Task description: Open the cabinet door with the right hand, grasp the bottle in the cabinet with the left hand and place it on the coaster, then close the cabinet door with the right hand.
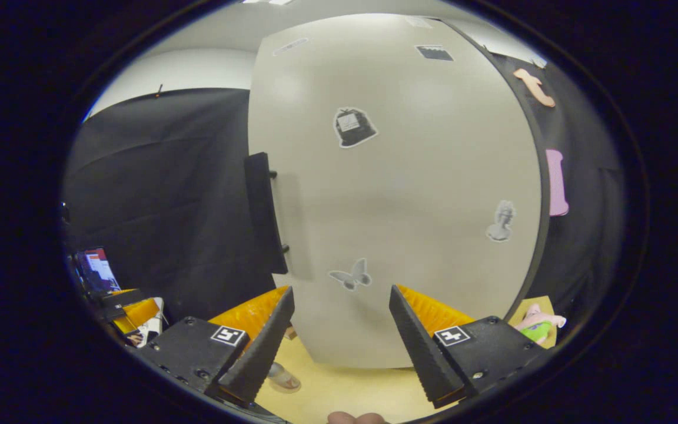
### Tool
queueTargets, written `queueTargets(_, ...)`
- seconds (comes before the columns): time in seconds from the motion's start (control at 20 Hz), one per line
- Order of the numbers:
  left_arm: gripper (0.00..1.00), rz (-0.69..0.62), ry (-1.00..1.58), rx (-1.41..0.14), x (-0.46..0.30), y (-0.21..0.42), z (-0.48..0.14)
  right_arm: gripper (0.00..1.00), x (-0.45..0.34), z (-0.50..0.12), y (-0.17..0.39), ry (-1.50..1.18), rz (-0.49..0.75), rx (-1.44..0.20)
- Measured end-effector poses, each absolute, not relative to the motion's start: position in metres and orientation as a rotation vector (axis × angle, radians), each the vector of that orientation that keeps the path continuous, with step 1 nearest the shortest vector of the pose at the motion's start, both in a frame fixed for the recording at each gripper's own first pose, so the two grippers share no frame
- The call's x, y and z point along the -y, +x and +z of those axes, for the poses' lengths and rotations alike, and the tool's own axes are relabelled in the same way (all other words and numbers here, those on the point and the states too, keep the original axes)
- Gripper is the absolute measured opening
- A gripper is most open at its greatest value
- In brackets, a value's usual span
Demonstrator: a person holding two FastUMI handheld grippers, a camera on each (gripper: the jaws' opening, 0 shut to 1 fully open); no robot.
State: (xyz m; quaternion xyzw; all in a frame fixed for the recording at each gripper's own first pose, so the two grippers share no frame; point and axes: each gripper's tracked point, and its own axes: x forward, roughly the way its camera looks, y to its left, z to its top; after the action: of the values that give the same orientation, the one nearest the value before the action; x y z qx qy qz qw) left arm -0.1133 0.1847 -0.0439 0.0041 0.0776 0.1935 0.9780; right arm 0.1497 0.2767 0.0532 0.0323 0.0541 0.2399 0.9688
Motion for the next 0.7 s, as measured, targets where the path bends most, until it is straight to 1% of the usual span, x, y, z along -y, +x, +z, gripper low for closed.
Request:
queueTargets(0.15,0.95,0.235,0.021,-0.17,-0.132,-0.073,-0.046,1.0,-0.224,0.039,0.135,0.075,0.366,-0.135)
queueTargets(0.25,0.95,0.127,0.016,-0.158,-0.093,-0.047,-0.039,1.0,-0.188,0.029,0.125,0.1,0.262,-0.158)
queueTargets(0.35,0.96,0.038,0.023,-0.143,-0.058,-0.026,-0.031,1.0,-0.153,0.023,0.114,0.146,0.126,-0.162)
queueTargets(0.45,0.96,0.008,0.057,-0.111,-0.042,-0.009,-0.023,1.0,-0.13,0.015,0.103,0.202,-0.009,-0.163)
queueTargets(0.5,0.96,0.009,0.075,-0.104,-0.04,-0.003,-0.022,0.98,-0.127,0.011,0.097,0.221,-0.047,-0.162)
queueTargets(0.6,0.96,-0.001,0.087,-0.097,-0.036,0.008,-0.023,0.97,-0.122,0.013,0.087,0.227,-0.118,-0.125)
queueTargets(0.65,0.96,-0.007,0.085,-0.097,-0.036,0.011,-0.023,1.0,-0.123,0.019,0.086,0.213,-0.136,-0.096)
queueTargets(0.7,0.96,0.0,0.087,-0.093,-0.038,0.014,-0.022,1.0,-0.123,0.025,0.084,0.193,-0.154,-0.071)
